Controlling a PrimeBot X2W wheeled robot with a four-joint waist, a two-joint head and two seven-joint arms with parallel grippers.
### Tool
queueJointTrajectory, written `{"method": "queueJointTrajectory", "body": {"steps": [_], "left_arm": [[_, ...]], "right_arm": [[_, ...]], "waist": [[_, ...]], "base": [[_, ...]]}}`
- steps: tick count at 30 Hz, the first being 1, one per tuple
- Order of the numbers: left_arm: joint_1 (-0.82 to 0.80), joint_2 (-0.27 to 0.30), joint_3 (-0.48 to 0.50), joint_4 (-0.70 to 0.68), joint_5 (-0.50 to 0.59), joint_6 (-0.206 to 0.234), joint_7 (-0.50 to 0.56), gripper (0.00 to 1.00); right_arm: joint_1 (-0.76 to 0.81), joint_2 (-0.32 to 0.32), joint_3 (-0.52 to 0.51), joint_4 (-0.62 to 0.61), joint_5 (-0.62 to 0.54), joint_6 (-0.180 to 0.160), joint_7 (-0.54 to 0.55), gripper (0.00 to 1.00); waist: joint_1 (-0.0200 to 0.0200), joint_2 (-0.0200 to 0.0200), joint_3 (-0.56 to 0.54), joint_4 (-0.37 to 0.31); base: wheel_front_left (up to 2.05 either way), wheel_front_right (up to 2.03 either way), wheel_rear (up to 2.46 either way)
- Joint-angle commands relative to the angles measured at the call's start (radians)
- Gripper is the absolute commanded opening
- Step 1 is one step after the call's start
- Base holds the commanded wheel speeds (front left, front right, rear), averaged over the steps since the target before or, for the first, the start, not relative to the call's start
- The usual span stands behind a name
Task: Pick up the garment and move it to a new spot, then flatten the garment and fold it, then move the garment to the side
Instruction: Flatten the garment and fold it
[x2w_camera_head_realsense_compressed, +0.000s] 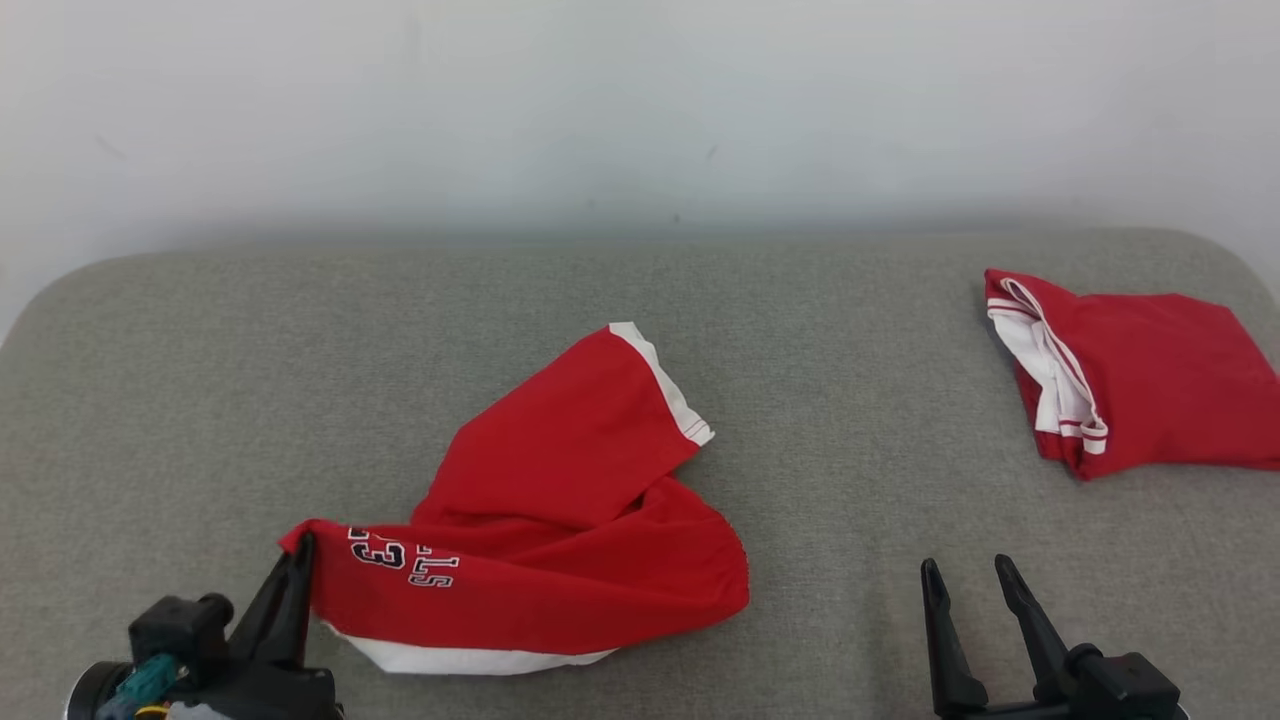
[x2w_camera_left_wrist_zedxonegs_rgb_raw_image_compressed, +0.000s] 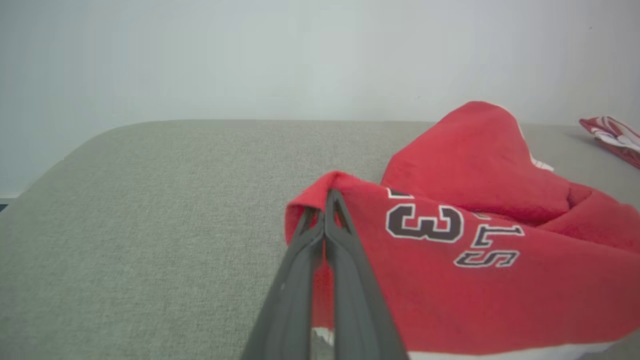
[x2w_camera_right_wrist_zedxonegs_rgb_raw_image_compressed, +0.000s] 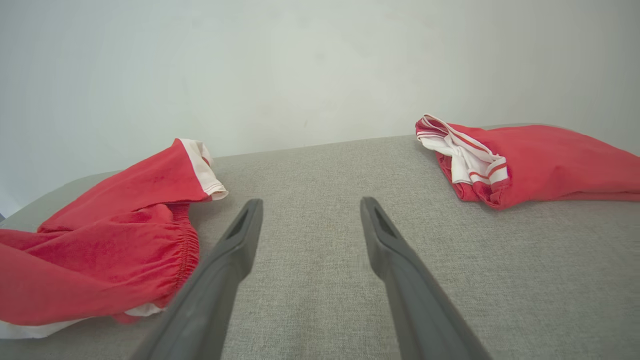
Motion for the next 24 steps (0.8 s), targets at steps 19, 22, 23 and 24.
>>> {"method": "queueJointTrajectory", "body": {"steps": [19,22,23,24], "left_arm": [[-0.046,-0.031,0.02,0.087,0.036,-0.006,-0.003,1.0],[0.011,-0.043,0.075,0.024,0.054,-0.006,-0.003,1.0],[0.033,-0.053,0.09,0.001,0.062,-0.006,-0.003,1.0],[0.054,-0.062,0.108,-0.028,0.075,-0.006,-0.003,1.0]], "right_arm": [[0.004,0.001,-0.021,0.011,-0.004,-0.003,-0.004,1.0],[0.006,0.001,-0.02,0.009,-0.002,-0.003,-0.004,1.0],[0.008,0.001,-0.022,0.008,-0.002,-0.003,-0.004,1.0],[0.008,0.001,-0.023,0.007,-0.001,-0.003,-0.004,1.0]], "waist": [[0.0,0.0,-0.007,0.003],[0.0,0.0,-0.011,0.02],[0.0,0.0,-0.011,0.026],[0.0,0.0,-0.011,0.03]], "base": [[0.0,0.0,0.0],[0.0,0.0,0.0],[0.0,0.0,0.0],[0.0,0.0,0.0]]}}
